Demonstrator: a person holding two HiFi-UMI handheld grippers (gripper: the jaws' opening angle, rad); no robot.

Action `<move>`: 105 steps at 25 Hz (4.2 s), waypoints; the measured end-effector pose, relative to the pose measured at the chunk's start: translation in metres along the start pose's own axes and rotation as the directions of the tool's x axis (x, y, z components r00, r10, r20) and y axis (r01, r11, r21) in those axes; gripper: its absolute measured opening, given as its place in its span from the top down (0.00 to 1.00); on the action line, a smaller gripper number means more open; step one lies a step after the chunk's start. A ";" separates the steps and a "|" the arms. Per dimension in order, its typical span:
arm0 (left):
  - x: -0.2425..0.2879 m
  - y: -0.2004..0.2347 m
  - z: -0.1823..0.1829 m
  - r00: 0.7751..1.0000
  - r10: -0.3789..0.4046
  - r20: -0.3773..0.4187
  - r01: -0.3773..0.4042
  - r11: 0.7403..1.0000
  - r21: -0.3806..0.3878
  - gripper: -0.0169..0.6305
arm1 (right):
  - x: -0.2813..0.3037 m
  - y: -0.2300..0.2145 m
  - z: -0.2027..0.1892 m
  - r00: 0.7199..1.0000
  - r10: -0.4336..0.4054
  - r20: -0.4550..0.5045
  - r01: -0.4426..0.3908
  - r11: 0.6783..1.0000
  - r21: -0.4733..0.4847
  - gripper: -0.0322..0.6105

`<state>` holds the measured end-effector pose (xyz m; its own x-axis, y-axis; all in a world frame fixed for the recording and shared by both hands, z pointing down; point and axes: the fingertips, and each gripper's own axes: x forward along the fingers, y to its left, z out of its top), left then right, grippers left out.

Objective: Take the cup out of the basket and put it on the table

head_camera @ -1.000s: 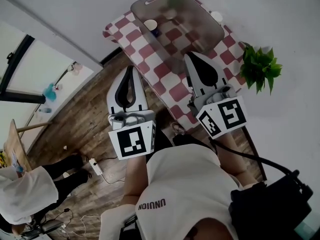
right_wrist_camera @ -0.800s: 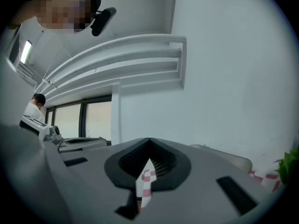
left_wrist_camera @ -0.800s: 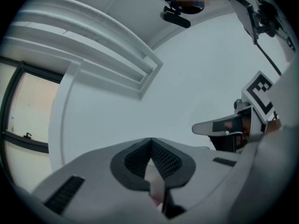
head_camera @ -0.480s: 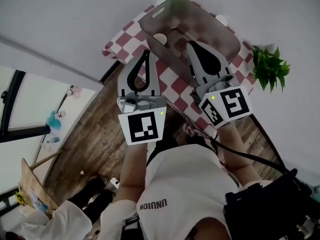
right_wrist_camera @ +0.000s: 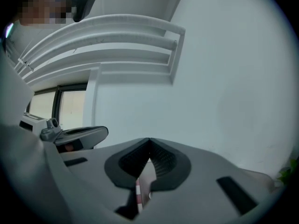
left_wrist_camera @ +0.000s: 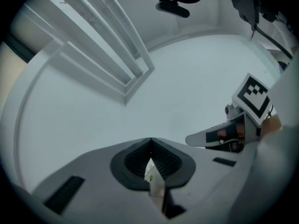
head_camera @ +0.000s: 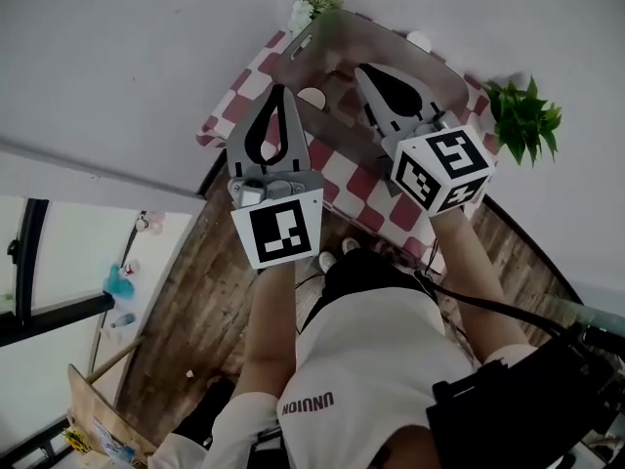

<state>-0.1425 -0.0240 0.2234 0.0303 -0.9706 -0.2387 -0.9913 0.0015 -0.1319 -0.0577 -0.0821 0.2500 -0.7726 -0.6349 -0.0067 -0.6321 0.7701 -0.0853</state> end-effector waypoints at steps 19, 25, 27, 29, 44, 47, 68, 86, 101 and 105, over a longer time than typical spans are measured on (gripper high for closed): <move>0.075 0.012 -0.035 0.996 0.040 -0.081 -0.043 0.998 -0.035 0.95 | 0.097 -0.047 -0.053 0.948 0.176 -0.266 -0.174 0.984 0.029 0.93; 0.088 0.022 -0.049 0.994 0.020 -0.110 -0.024 0.999 -0.043 0.96 | 0.118 -0.056 -0.085 0.918 0.172 -0.358 -0.165 0.985 0.049 0.93; 0.092 0.024 -0.055 0.993 0.002 -0.118 -0.007 0.999 -0.047 0.96 | 0.124 -0.058 -0.094 0.909 0.166 -0.383 -0.160 0.986 0.048 0.93; 0.097 0.027 -0.061 0.992 -0.017 -0.127 0.010 0.998 -0.054 0.96 | 0.130 -0.060 -0.104 0.897 0.164 -0.411 -0.157 0.986 0.052 0.93; 0.113 0.040 -0.087 0.983 -0.103 -0.152 0.087 0.990 -0.107 0.96 | 0.150 -0.071 -0.182 0.781 0.162 -0.603 -0.117 0.987 0.113 0.84; 0.115 0.039 -0.089 0.982 -0.118 -0.148 0.102 0.988 -0.113 0.96 | 0.150 -0.071 -0.195 0.753 0.165 -0.637 -0.118 0.986 0.117 0.83; 0.125 0.040 -0.105 0.975 -0.146 -0.168 0.122 0.982 -0.144 0.96 | 0.142 -0.065 -0.277 0.560 0.207 -0.802 -0.126 0.978 0.164 0.78; 0.125 0.047 -0.106 0.976 -0.130 -0.174 0.105 0.983 -0.149 0.96 | 0.144 -0.057 -0.308 0.500 0.207 -0.841 -0.114 0.978 0.173 0.78; 0.124 0.053 -0.107 0.977 -0.108 -0.184 0.082 0.986 -0.146 0.96 | 0.144 -0.059 -0.322 0.460 0.165 -0.873 -0.111 0.986 0.128 0.82; 0.124 0.055 -0.107 0.977 -0.108 -0.182 0.083 0.986 -0.142 0.96 | 0.143 -0.060 -0.322 0.458 0.132 -0.879 -0.128 0.988 0.082 0.84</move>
<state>-0.2066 -0.1700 0.2893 0.1133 -0.9926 -0.0437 -0.9935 -0.1128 -0.0133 -0.1487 -0.1994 0.5746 -0.4898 -0.1349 0.8613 -0.5211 0.8373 -0.1652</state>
